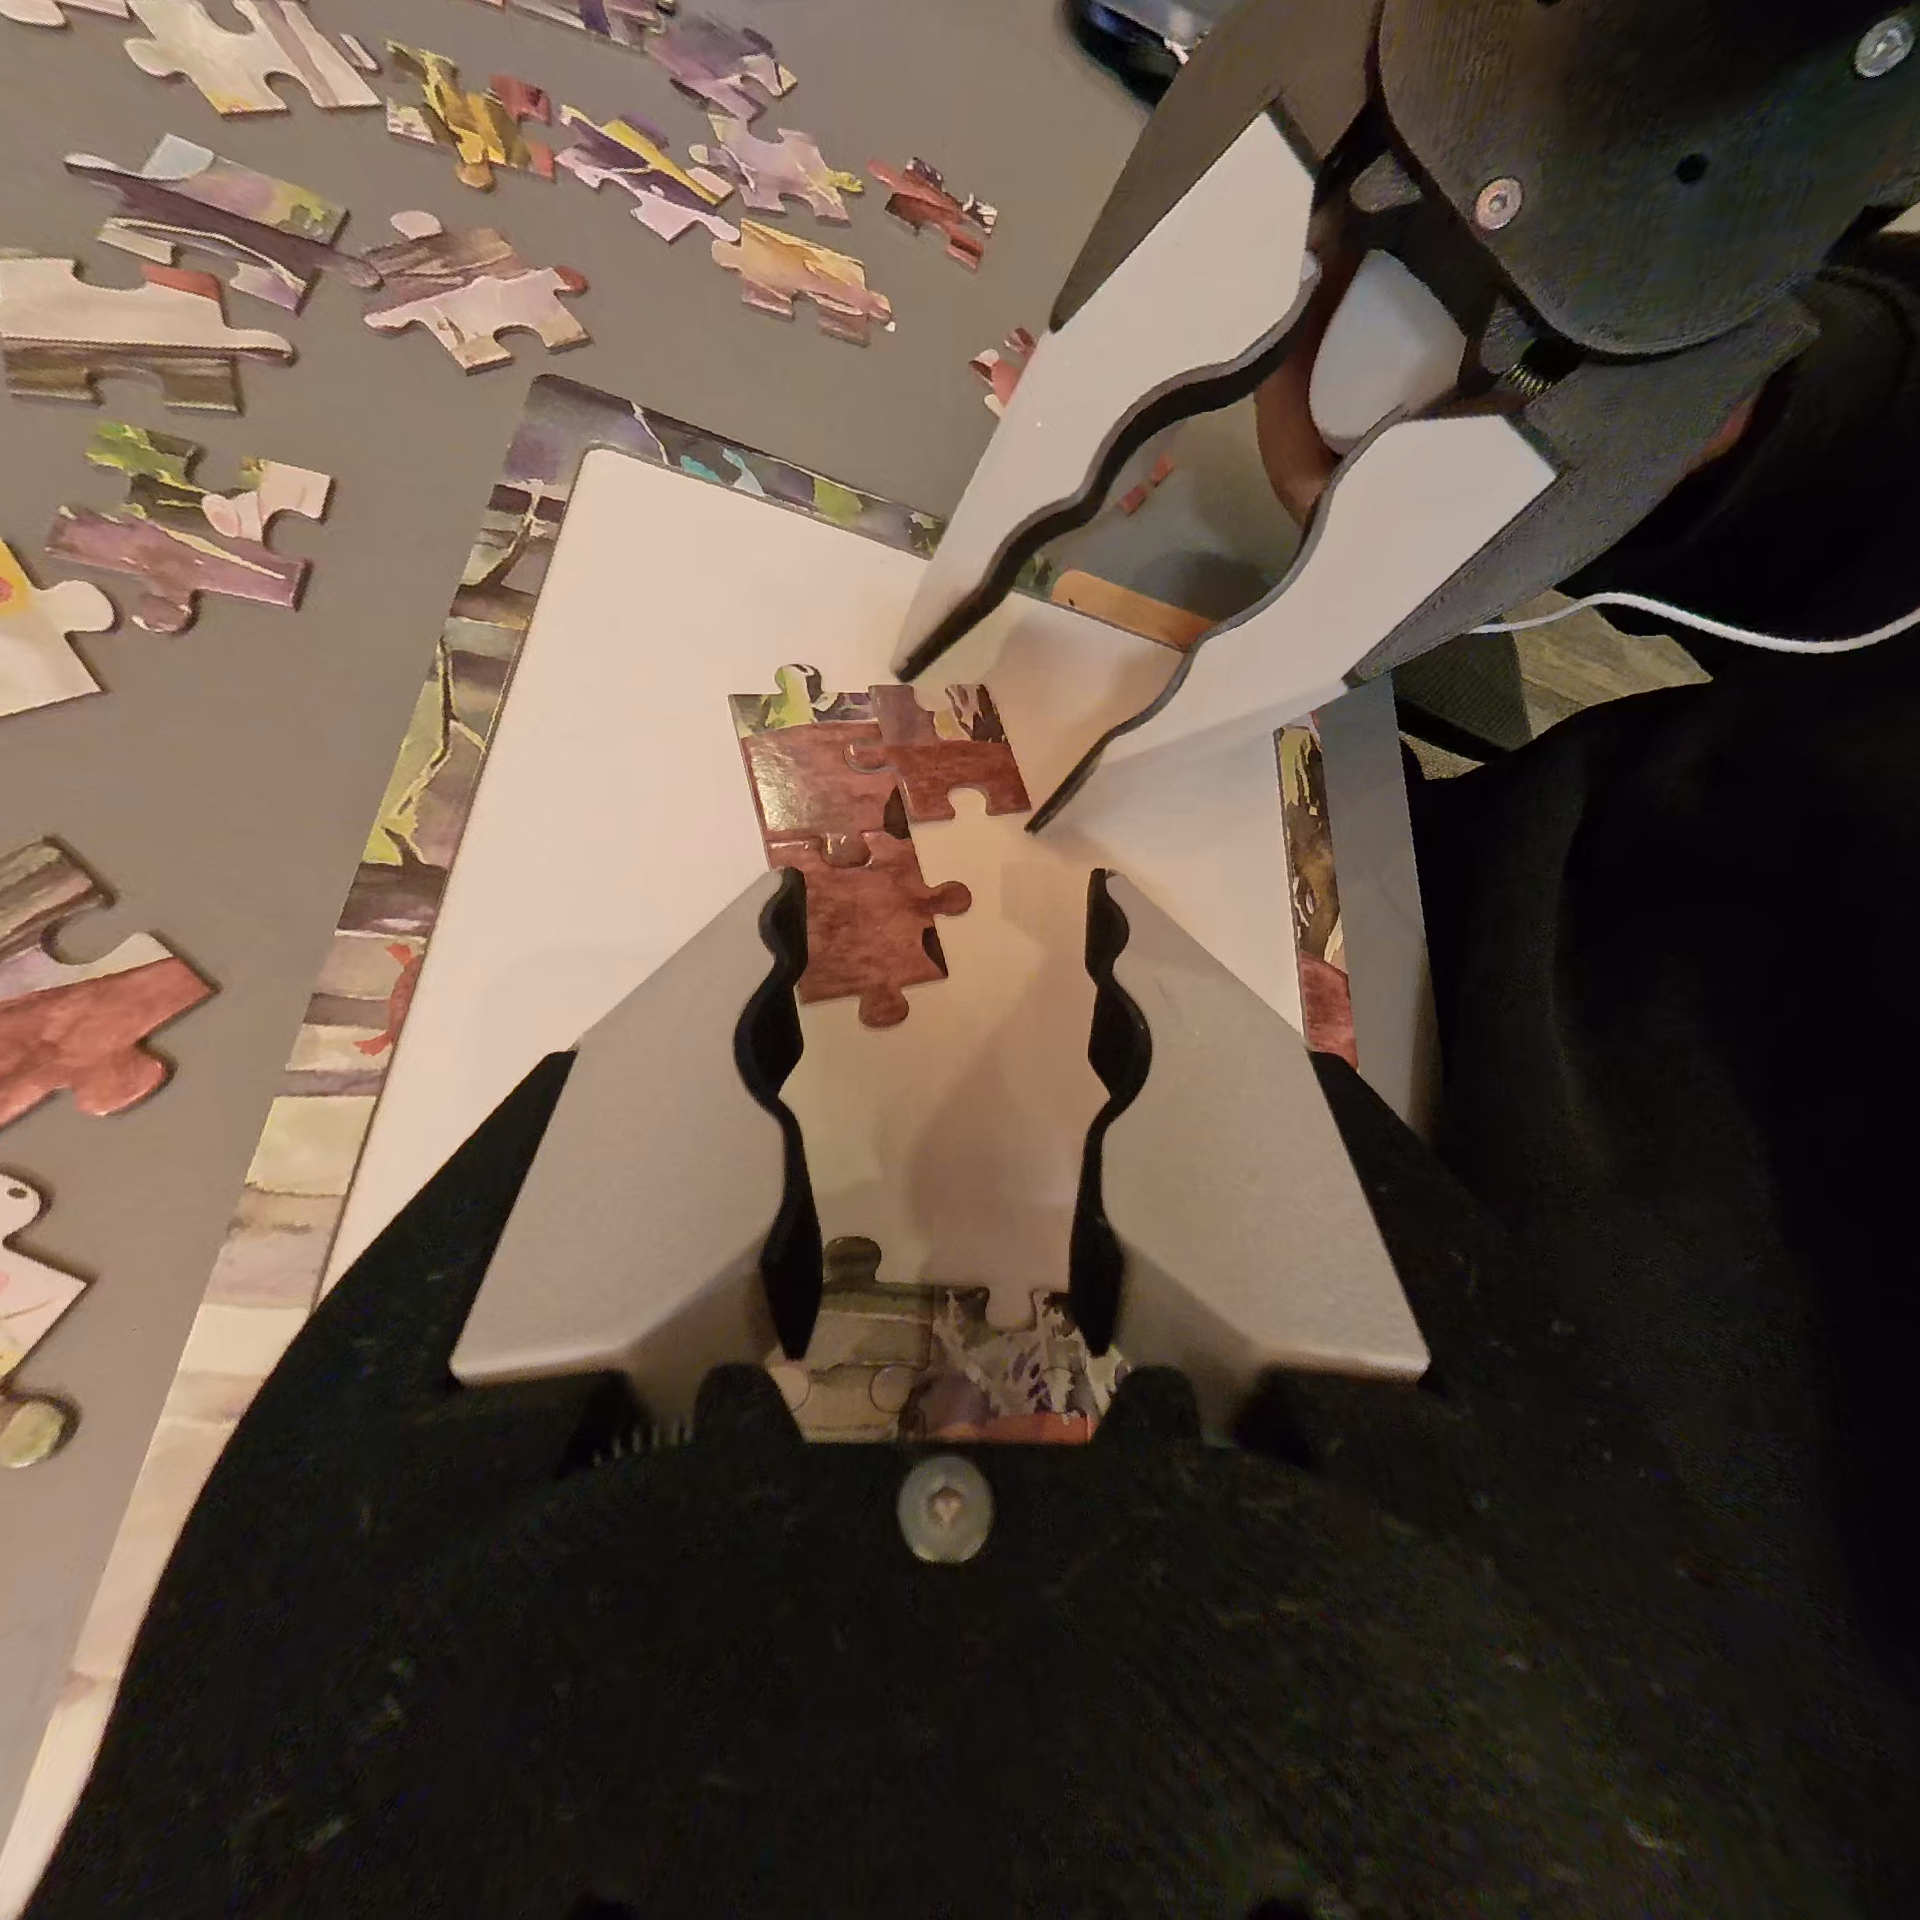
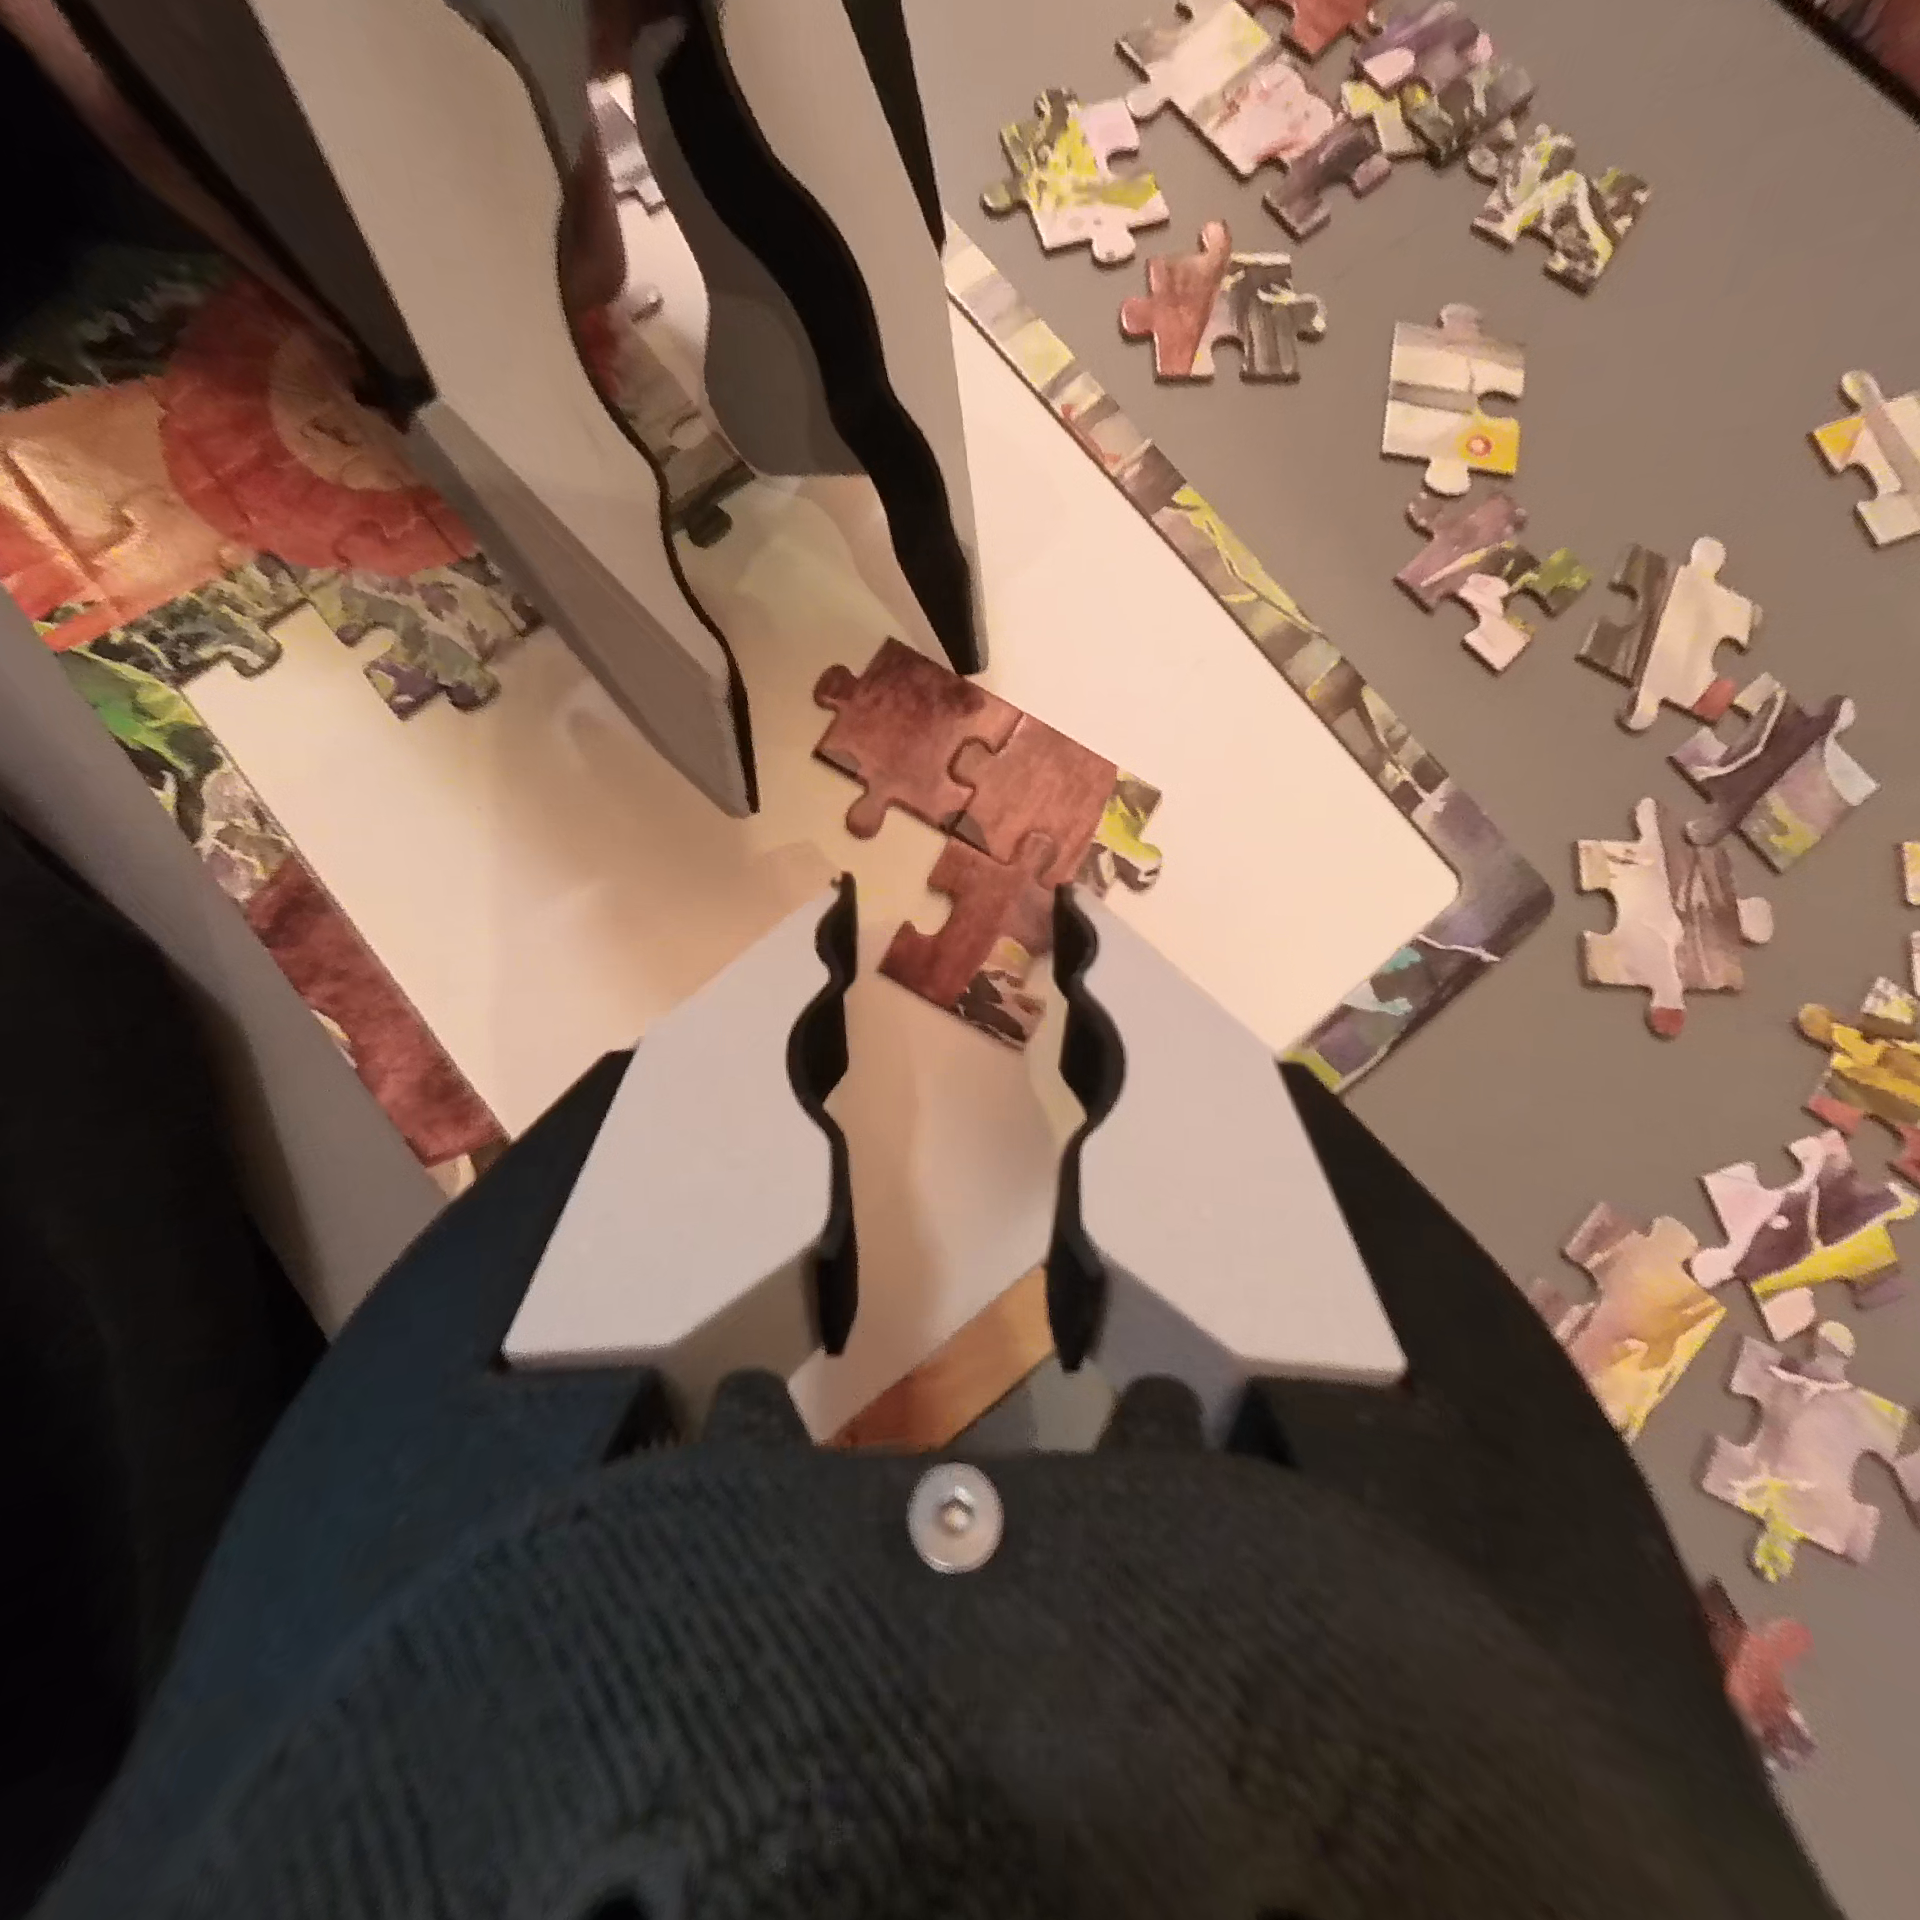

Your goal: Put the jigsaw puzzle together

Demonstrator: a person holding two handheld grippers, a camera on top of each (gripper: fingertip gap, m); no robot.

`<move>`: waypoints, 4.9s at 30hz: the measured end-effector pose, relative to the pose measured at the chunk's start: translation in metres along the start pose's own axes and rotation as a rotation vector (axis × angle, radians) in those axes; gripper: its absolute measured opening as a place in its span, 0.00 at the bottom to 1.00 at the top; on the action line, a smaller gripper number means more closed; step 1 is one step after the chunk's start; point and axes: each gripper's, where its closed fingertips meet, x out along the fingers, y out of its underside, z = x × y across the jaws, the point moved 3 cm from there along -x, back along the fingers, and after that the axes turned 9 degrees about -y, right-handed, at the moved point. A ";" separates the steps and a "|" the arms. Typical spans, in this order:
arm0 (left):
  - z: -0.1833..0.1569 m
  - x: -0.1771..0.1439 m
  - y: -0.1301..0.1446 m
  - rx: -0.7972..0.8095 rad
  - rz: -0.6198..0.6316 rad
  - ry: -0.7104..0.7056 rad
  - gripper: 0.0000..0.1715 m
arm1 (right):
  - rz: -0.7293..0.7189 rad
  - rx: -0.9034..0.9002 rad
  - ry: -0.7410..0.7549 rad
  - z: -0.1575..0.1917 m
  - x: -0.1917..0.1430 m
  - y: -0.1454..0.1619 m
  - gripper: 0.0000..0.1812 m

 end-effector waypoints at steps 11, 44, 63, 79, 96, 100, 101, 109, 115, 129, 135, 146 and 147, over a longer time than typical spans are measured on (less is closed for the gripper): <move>0.000 0.000 0.000 0.000 0.002 0.002 0.31 | -0.012 0.015 -0.082 0.005 0.008 0.001 0.19; 0.007 -0.001 -0.003 0.029 -0.027 -0.081 0.24 | -0.068 0.071 0.049 -0.009 0.000 0.003 0.27; 0.026 0.021 -0.007 0.030 0.088 -0.222 0.00 | -0.021 0.126 0.038 -0.003 0.011 0.005 0.19; 0.027 0.021 -0.007 0.032 0.080 -0.226 0.00 | -0.052 0.167 -0.004 -0.004 0.004 0.003 0.21; 0.027 0.021 -0.007 0.038 0.076 -0.232 0.00 | -0.037 0.062 0.145 -0.015 -0.010 -0.004 0.18; 0.027 0.021 -0.007 0.037 0.076 -0.231 0.00 | -0.064 -0.047 0.157 -0.015 -0.018 -0.011 0.18; 0.027 0.021 -0.007 0.038 0.076 -0.231 0.00 | -0.068 -0.087 0.145 -0.012 -0.018 -0.012 0.18; 0.027 0.021 -0.007 0.037 0.076 -0.231 0.00 | -0.039 -0.008 0.004 -0.012 -0.008 0.010 0.26; 0.027 0.021 -0.007 0.037 0.076 -0.230 0.00 | -0.035 0.058 0.017 -0.017 0.004 0.012 0.19; 0.027 0.021 -0.007 0.040 0.073 -0.233 0.00 | -0.070 0.046 0.002 -0.015 -0.009 0.005 0.09; 0.027 0.014 -0.017 0.022 0.013 -0.234 0.00 | -0.076 0.114 0.287 -0.083 -0.083 0.026 0.09; 0.037 0.001 -0.024 -0.026 -0.077 -0.236 0.00 | 0.029 0.355 0.410 -0.113 -0.130 0.109 0.09; 0.037 0.001 -0.024 -0.025 -0.079 -0.235 0.00 | 0.037 0.372 0.421 -0.114 -0.132 0.117 0.09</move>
